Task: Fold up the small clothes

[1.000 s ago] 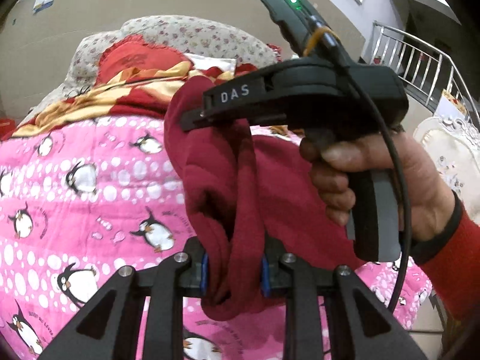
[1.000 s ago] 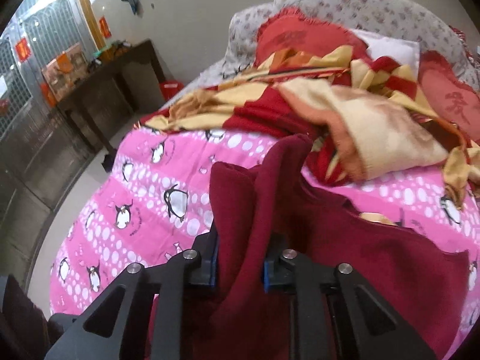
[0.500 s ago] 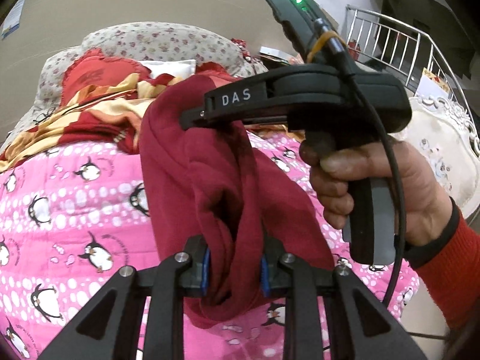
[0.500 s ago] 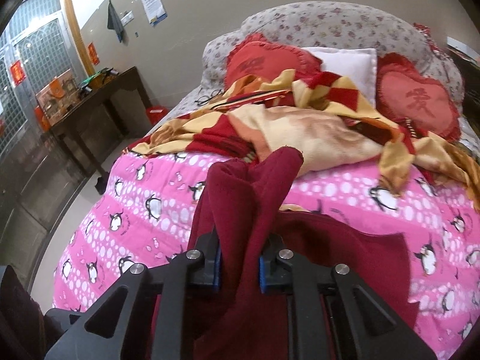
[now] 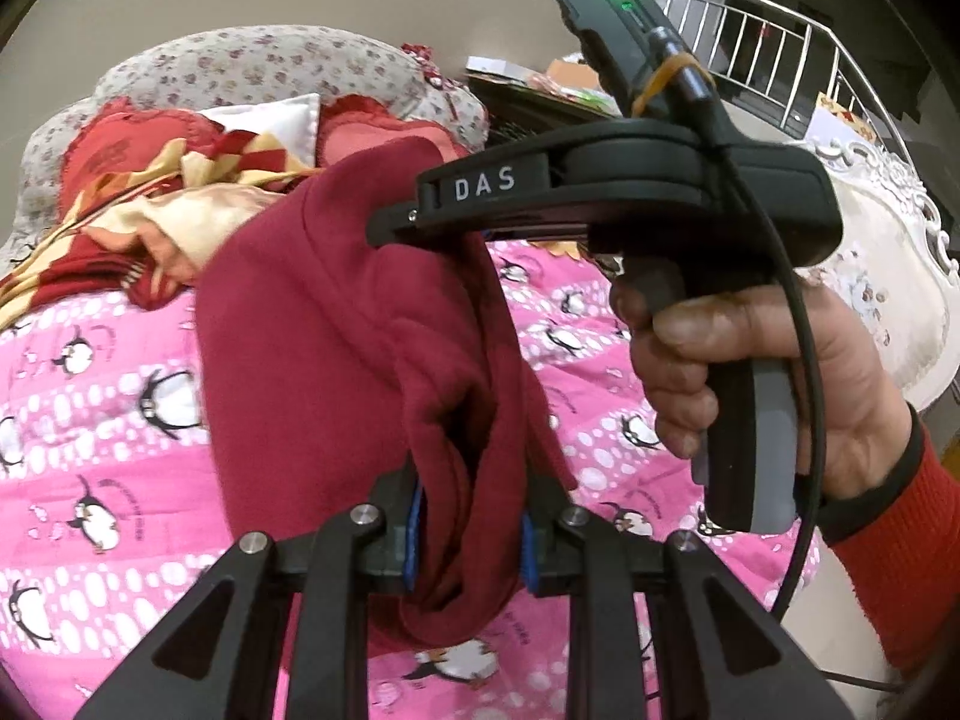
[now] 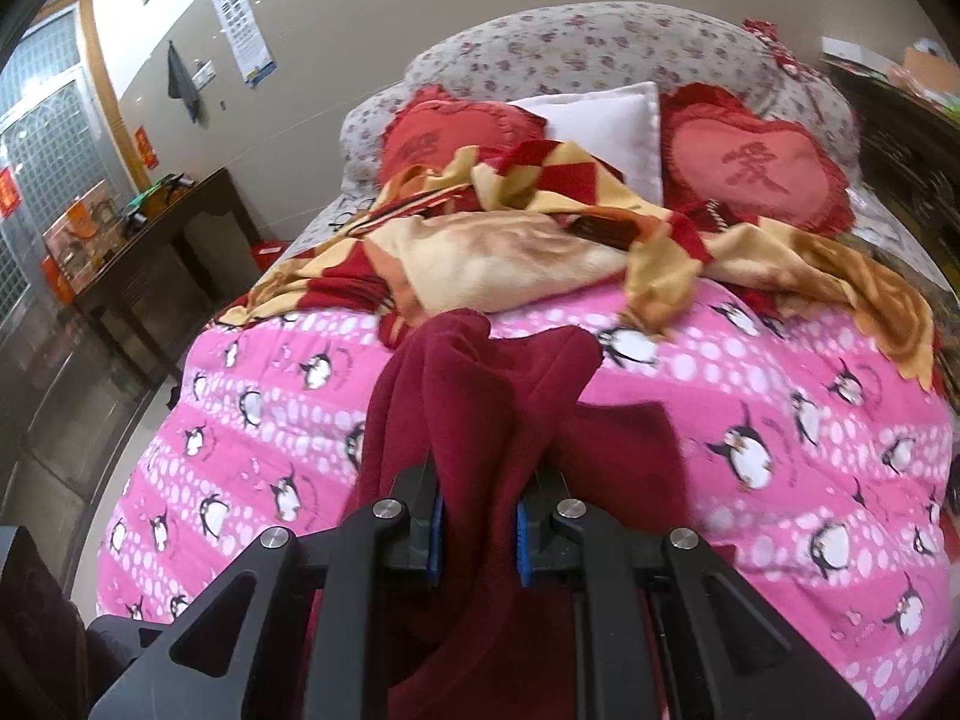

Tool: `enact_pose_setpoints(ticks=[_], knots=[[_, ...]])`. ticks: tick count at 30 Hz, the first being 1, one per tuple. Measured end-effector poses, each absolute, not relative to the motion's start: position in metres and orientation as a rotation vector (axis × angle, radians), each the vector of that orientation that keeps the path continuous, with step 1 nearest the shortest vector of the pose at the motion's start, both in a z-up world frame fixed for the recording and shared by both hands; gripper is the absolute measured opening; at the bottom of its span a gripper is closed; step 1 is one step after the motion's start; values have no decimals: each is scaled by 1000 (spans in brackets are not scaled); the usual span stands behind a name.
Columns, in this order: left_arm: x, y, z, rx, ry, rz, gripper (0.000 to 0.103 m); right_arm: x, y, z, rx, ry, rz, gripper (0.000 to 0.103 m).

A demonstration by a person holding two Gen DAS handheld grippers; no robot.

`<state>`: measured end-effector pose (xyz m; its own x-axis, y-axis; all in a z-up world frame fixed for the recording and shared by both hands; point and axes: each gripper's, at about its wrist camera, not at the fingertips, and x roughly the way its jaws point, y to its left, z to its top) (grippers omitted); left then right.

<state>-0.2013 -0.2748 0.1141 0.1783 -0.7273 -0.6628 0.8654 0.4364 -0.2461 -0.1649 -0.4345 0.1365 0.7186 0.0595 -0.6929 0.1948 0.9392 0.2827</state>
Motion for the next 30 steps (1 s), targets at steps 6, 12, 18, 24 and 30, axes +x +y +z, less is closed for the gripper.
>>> enact_pose_setpoints(ticks=[6,12,18,24,30], knots=[[-208,-302,102,214,844,-1163,24,-183,-463,121,398,775,-110,27],[-210,-323,77,216,922,-1152,32,-184,-484,86,453,820,-156,29],[-213,-322,68,205,1002,-1163,65,-195,-504,67,455,827,-261,48],[-214,-311,81,290,945,-1090,67,-224,-498,105,440,743,-222,48],[-212,-297,90,308,909,-1022,67,-235,-460,118,354,735,-122,48]])
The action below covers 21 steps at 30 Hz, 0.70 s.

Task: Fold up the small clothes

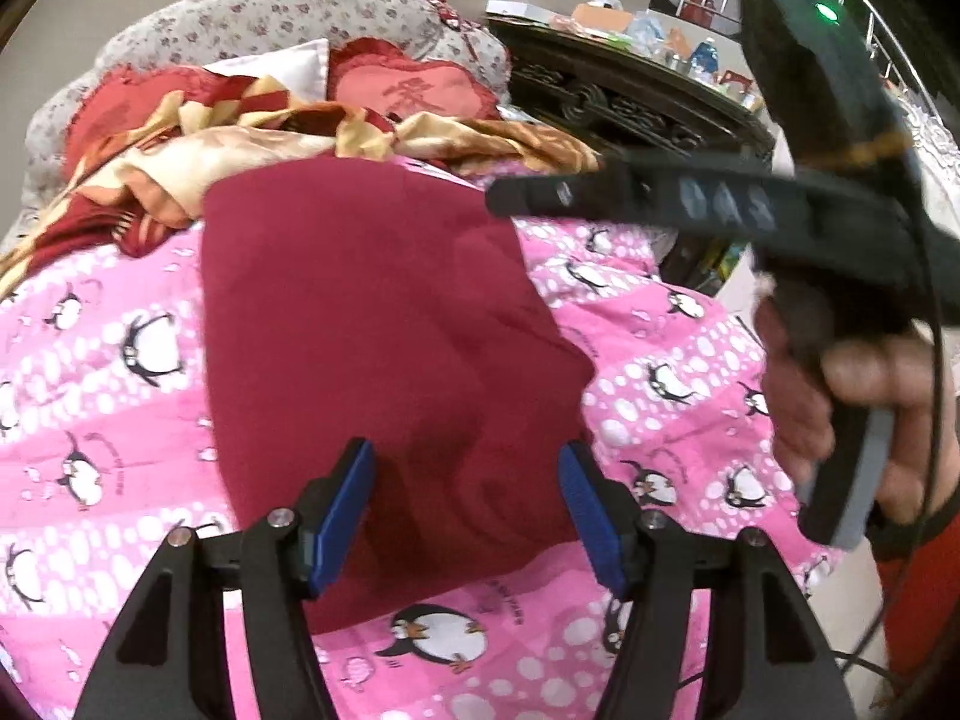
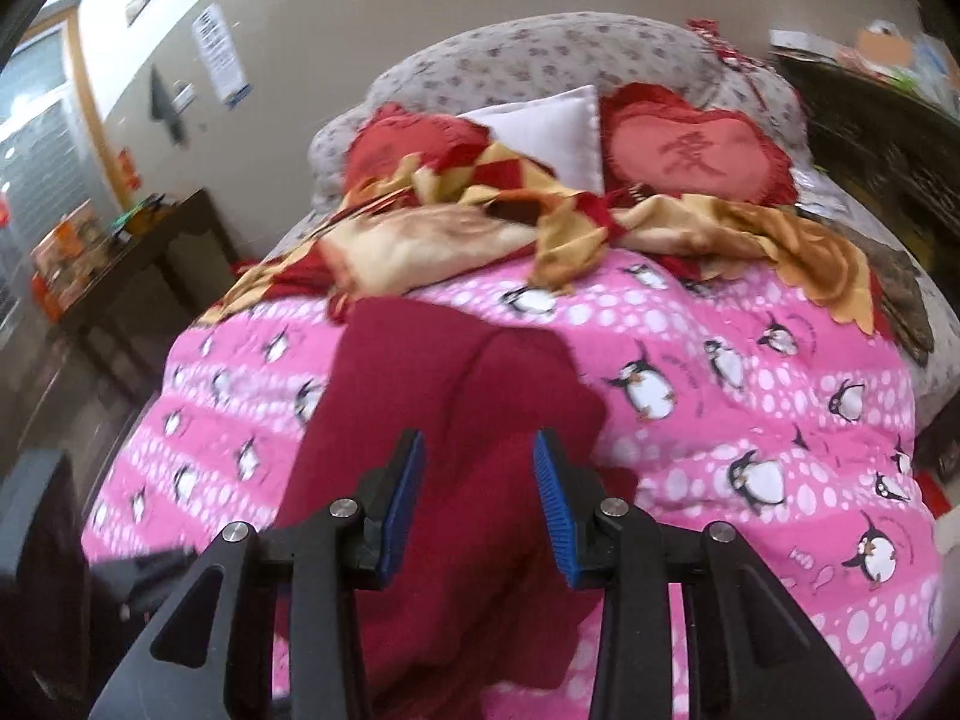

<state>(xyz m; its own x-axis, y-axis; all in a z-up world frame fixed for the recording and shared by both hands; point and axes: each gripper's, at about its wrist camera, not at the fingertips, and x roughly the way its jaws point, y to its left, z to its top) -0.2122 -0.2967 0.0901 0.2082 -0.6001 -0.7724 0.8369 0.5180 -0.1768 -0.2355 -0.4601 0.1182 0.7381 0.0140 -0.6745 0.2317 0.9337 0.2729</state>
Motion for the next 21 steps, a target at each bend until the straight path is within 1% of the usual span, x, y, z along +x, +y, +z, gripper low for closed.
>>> enact_pose_setpoints(ticks=[8,12,16,18,21], knots=[[-198,-285,84,313,922,-952,67,-245,-436,90,341,814,-72,48],[-192,-283,74,317,935,-928,67,-257,-443,68,372,851,-99,48],[-188,-281,66,318,947,-921,67,-268,-456,32,447,905,-117,48],[-185,-279,68,317,938,-919,67,-273,-460,31,485,890,-100,48],[-175,-274,72,286,930,-895,67,-274,-463,51,464,837,-94,48]])
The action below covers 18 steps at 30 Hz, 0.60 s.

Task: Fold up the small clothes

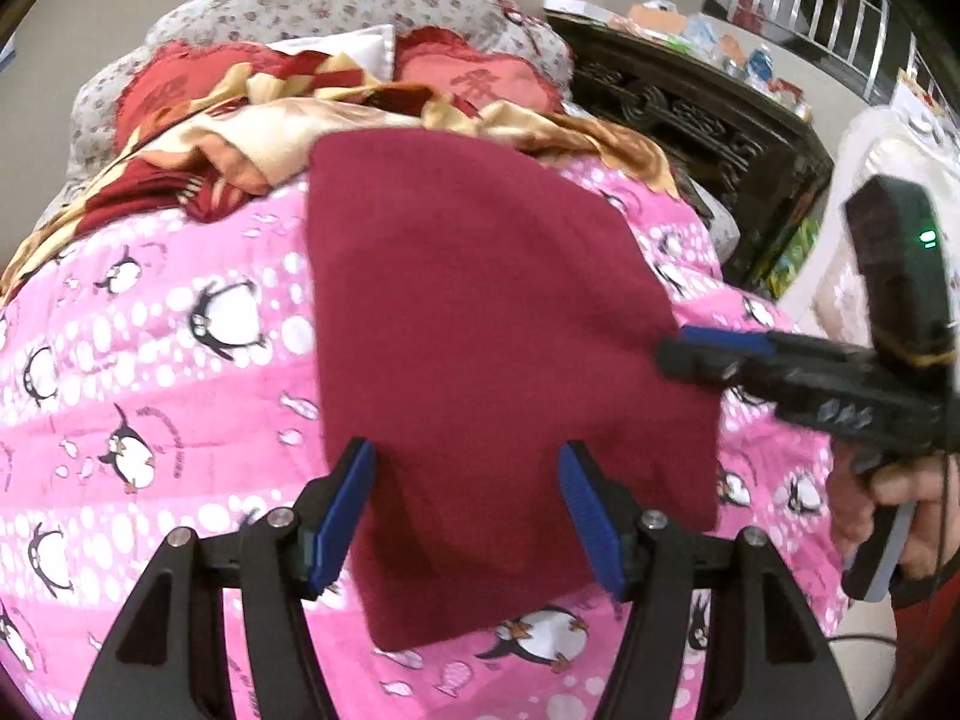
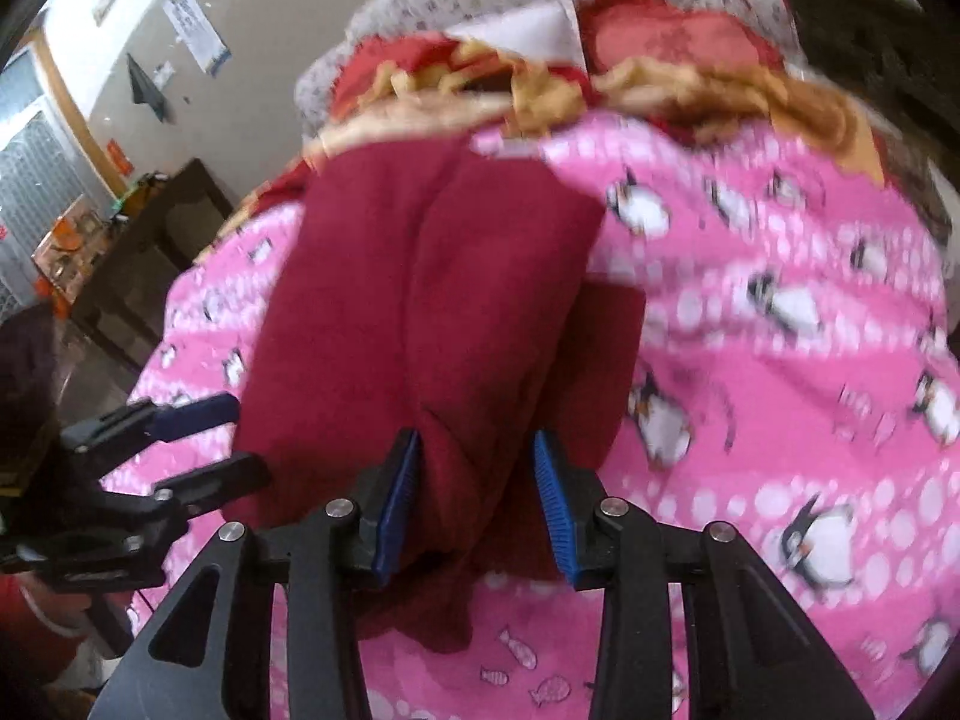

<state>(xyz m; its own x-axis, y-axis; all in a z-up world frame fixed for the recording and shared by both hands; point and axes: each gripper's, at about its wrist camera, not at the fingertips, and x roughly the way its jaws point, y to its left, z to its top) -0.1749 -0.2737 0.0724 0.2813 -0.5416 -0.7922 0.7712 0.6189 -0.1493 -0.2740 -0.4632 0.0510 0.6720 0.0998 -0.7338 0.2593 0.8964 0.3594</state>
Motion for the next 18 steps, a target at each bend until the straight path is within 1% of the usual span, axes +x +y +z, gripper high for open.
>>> enact_pose_setpoints(ticks=[4,7,10,11,12,13,15,18], knots=[[-161,-268,73,230,943,-868,67,-255,-473,77,444,760,-162,48],[-159,-269,67,232,958,-865,68,-235,-487,79,484,738,-230,48],[-161,-273,60,252,951,-856,71,-208,-506,63,547,804,-300,48],[-161,-273,58,253,947,-855,73,-202,-509,58,563,816,-294,41],[-161,-274,57,250,947,-857,75,-198,-510,54,563,809,-291,30],[-160,-275,55,246,948,-859,77,-195,-511,51,535,805,-313,28],[-158,-277,51,242,967,-858,79,-188,-512,42,465,824,-362,28],[-155,-276,50,244,973,-860,79,-196,-516,40,515,816,-345,29]])
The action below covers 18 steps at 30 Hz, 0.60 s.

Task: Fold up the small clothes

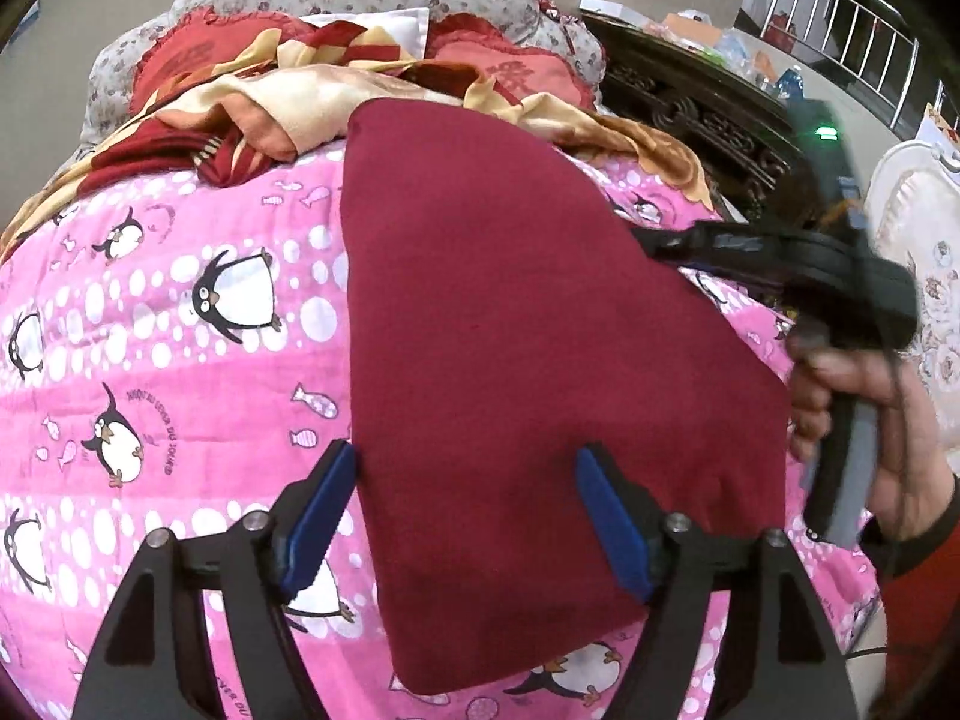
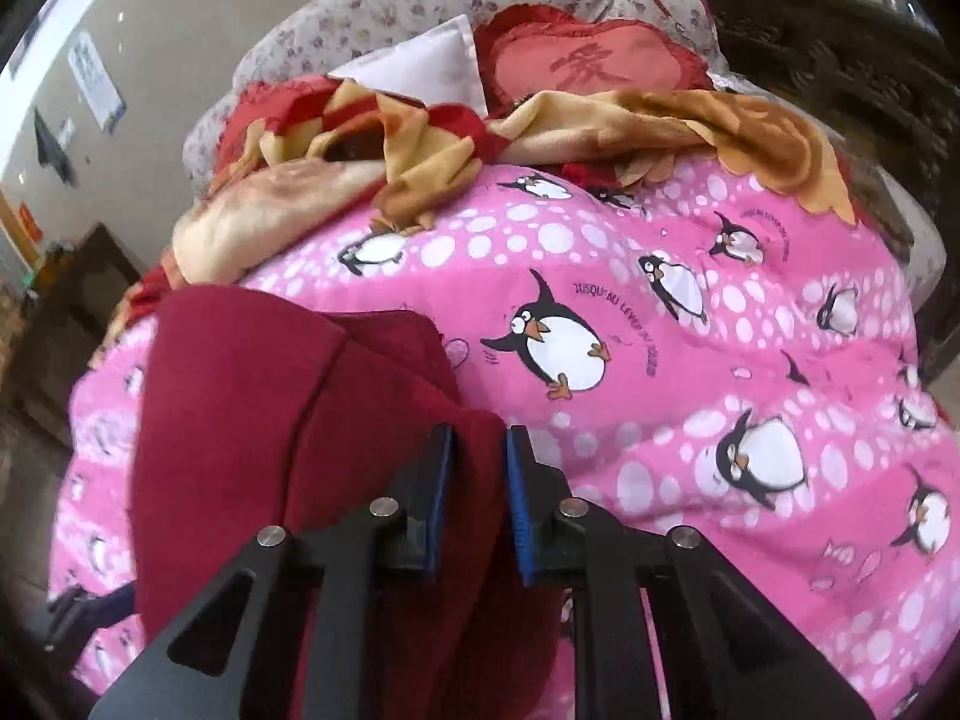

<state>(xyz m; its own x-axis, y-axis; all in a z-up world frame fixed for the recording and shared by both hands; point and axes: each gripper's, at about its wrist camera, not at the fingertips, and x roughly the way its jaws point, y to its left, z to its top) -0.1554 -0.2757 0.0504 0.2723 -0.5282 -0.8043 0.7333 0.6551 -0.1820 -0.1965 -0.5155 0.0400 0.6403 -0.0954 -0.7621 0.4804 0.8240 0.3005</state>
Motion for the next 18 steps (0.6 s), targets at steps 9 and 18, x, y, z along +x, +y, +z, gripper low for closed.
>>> enact_pose_setpoints(ticks=[9,18], knots=[[-156,-272,49,219,974,-855,79,-285,-463,84,524,780,-180,39],[-158,-269,51,202,979,-845,79,-296,-435,44,641,859,-110,39]])
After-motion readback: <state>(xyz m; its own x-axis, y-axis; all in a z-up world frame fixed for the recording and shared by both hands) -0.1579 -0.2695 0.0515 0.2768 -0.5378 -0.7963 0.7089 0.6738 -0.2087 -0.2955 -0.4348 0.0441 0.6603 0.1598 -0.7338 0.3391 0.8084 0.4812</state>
